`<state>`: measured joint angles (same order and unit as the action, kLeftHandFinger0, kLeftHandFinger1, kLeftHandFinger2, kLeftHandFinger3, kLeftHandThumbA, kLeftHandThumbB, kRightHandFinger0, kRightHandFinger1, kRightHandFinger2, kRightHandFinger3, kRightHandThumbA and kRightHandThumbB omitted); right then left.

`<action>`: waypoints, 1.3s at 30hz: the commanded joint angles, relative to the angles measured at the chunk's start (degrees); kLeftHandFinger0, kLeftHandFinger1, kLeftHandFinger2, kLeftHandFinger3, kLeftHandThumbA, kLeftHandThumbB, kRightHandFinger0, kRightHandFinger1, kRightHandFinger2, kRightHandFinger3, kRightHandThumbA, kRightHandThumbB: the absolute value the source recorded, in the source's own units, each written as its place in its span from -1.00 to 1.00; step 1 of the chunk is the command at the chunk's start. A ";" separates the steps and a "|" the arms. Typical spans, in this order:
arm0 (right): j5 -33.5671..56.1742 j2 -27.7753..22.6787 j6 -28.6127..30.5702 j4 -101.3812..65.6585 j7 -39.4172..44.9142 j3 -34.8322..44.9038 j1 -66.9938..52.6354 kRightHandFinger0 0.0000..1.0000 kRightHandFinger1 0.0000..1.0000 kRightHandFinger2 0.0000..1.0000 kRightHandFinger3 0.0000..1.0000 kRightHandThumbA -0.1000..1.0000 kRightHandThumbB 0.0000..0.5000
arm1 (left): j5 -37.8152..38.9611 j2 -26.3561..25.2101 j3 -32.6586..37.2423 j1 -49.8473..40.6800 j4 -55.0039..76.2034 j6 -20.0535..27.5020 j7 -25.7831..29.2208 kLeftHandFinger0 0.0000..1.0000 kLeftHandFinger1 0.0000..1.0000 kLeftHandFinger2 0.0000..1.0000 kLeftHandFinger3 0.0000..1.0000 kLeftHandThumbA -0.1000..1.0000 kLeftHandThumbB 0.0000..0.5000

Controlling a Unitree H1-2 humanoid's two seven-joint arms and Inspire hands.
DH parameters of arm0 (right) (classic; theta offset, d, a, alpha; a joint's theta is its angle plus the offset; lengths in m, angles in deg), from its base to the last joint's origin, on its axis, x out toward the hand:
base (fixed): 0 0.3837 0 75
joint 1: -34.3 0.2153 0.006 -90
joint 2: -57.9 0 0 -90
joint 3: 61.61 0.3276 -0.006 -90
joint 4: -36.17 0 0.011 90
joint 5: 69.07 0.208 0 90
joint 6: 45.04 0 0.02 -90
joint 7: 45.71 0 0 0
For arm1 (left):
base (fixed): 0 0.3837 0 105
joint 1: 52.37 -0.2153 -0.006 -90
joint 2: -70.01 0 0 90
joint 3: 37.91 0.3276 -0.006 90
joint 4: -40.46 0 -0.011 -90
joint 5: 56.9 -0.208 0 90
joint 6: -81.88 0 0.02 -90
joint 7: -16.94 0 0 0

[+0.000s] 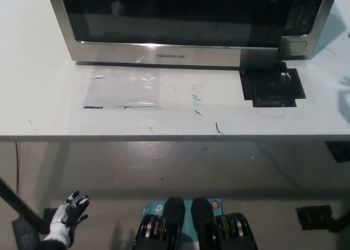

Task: A microwave is kept infront of the robot with its door slightly ajar. The robot uses its right hand to push the door towards the left to open it.

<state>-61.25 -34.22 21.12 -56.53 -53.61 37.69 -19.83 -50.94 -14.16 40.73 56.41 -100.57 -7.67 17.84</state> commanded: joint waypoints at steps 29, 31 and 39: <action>-7.41 3.69 26.05 47.95 1.33 -7.34 25.42 -0.21 0.19 0.35 0.66 -0.06 -0.46 | -1.03 -0.93 1.86 -1.34 3.82 -1.04 0.68 1.00 1.00 1.00 1.00 0.09 -0.69; -7.29 3.98 25.67 47.18 1.53 -7.38 25.23 -0.23 0.17 0.34 0.65 -0.06 -0.44 | -1.70 -1.04 2.20 -1.35 4.08 -1.56 1.34 1.00 1.00 1.00 1.00 0.12 -0.65; -6.00 5.74 21.26 32.47 5.22 -8.45 16.58 -0.14 0.28 0.42 0.72 -0.01 -0.49 | -1.28 -1.06 1.67 -1.22 3.84 -1.50 1.37 1.00 1.00 1.00 0.98 0.10 -0.55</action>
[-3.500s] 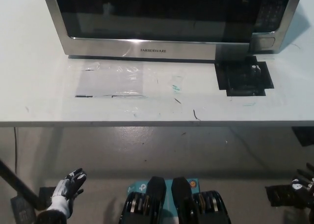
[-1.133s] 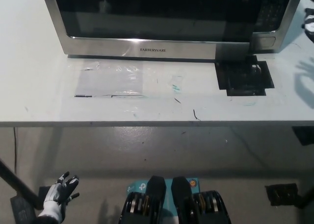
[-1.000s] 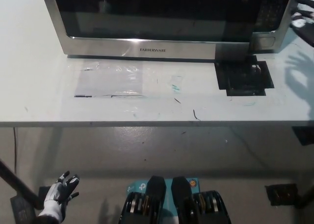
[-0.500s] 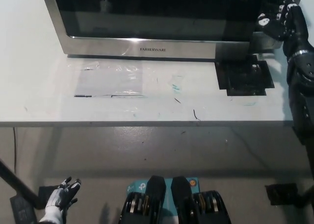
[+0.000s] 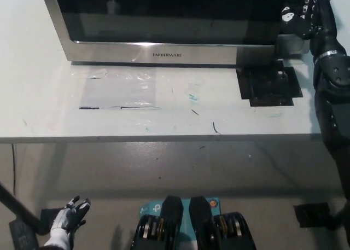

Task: A microwave is kept infront of the robot with its door slightly ajar. The robot uses its right hand to push the door towards the left to open it.

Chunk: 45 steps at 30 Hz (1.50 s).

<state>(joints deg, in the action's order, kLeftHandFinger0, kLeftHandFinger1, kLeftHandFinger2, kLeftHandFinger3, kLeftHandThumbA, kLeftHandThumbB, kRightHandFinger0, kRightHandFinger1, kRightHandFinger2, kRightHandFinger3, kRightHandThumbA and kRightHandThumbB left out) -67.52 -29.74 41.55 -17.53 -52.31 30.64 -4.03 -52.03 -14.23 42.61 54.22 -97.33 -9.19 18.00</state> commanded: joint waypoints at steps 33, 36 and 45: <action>7.35 11.53 -16.44 -51.03 5.91 -4.44 -30.10 -0.18 0.28 0.42 0.73 0.04 -0.59 | 1.35 -1.30 -1.67 1.29 -0.22 0.36 -0.14 1.00 1.00 1.00 0.84 -0.04 -0.53; 7.86 12.35 -16.78 -55.37 6.86 -6.74 -34.36 -0.17 0.28 0.44 0.75 0.07 -0.53 | 1.25 -1.24 -1.51 1.10 0.45 -0.33 -0.22 1.00 1.00 1.00 0.88 -0.01 -0.51; 7.95 11.37 -16.80 -62.04 8.35 -13.02 -42.49 -0.16 0.26 0.44 0.74 0.20 -0.62 | 0.03 -1.25 -0.43 1.13 0.56 0.13 0.01 1.00 1.00 1.00 0.95 0.09 -0.53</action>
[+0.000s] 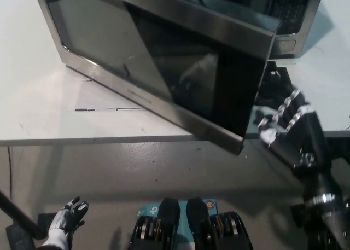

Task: A microwave is kept infront of the robot with its door slightly ajar. The robot uses its right hand to push the door towards the left to open it.

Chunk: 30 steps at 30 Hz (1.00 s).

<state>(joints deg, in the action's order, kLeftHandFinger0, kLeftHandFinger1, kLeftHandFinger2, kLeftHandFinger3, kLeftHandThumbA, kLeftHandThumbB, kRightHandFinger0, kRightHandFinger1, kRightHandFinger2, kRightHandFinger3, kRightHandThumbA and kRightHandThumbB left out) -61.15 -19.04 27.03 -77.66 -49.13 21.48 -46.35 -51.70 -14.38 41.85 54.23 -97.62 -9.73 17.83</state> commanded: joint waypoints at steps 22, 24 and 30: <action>2.64 -0.27 -3.81 -8.01 7.96 -8.81 -6.86 -0.27 0.17 0.35 0.66 0.44 -0.28 | 0.09 -0.57 0.17 2.42 -1.59 1.49 0.34 1.00 1.00 1.00 0.89 0.02 -0.43; 2.56 -0.11 -4.07 -8.43 8.05 -9.09 -7.31 -0.25 0.19 0.36 0.69 0.44 -0.39 | 0.24 -0.52 0.01 2.43 -1.38 1.32 0.40 0.99 1.00 1.00 0.89 0.00 -0.43; 2.76 -0.54 -3.93 -8.81 8.29 -8.03 -7.49 -0.25 0.16 0.34 0.69 0.47 -0.31 | 0.60 -0.35 -0.36 2.78 -1.98 0.95 0.65 1.00 1.00 1.00 0.83 -0.04 -0.40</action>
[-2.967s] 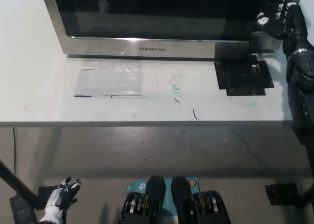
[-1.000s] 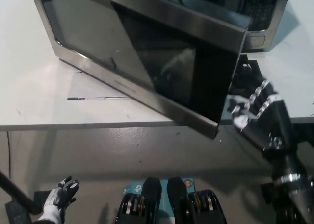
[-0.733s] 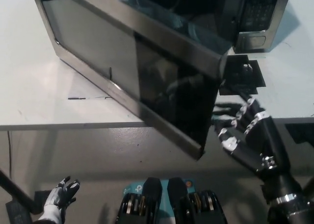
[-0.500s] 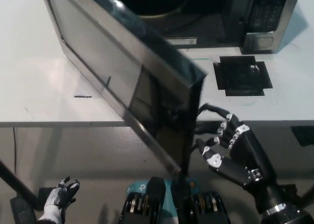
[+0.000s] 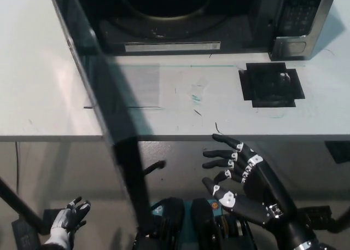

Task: A microwave is kept infront of the robot with its door slightly ajar. The robot uses its right hand to push the door towards the left to open it.

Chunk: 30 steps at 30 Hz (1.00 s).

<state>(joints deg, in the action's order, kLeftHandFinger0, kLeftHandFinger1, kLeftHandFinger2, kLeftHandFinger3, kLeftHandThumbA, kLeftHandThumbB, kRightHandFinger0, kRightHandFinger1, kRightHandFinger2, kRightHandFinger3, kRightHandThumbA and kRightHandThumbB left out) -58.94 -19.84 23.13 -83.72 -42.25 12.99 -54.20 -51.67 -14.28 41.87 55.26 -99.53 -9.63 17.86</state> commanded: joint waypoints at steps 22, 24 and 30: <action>-0.12 -6.70 12.64 26.66 -5.88 32.10 1.61 -0.09 0.27 0.41 0.69 0.05 -0.37 | -0.20 -0.41 0.61 2.03 -1.40 3.76 0.16 1.00 1.00 1.00 0.83 0.04 -0.45; -1.52 -6.46 14.42 31.90 -6.97 32.64 2.15 -0.10 0.27 0.38 0.68 0.05 -0.38 | -0.37 -0.49 0.73 2.13 -1.65 3.96 0.27 1.00 1.00 1.00 0.80 0.05 -0.44; -1.90 -6.08 19.74 45.81 -9.19 33.94 4.77 -0.11 0.23 0.31 0.60 0.03 -0.27 | -0.31 -0.59 0.72 2.33 -1.98 3.49 0.29 1.00 1.00 1.00 0.97 0.09 -0.38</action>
<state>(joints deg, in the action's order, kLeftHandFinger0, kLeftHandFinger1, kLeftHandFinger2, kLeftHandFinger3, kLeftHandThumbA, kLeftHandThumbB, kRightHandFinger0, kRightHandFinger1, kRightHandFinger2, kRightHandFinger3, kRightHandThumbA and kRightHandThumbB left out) -59.78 -25.97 34.77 -41.89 -48.44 45.63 -52.06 -51.86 -14.10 42.33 56.17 -101.65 -7.91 17.83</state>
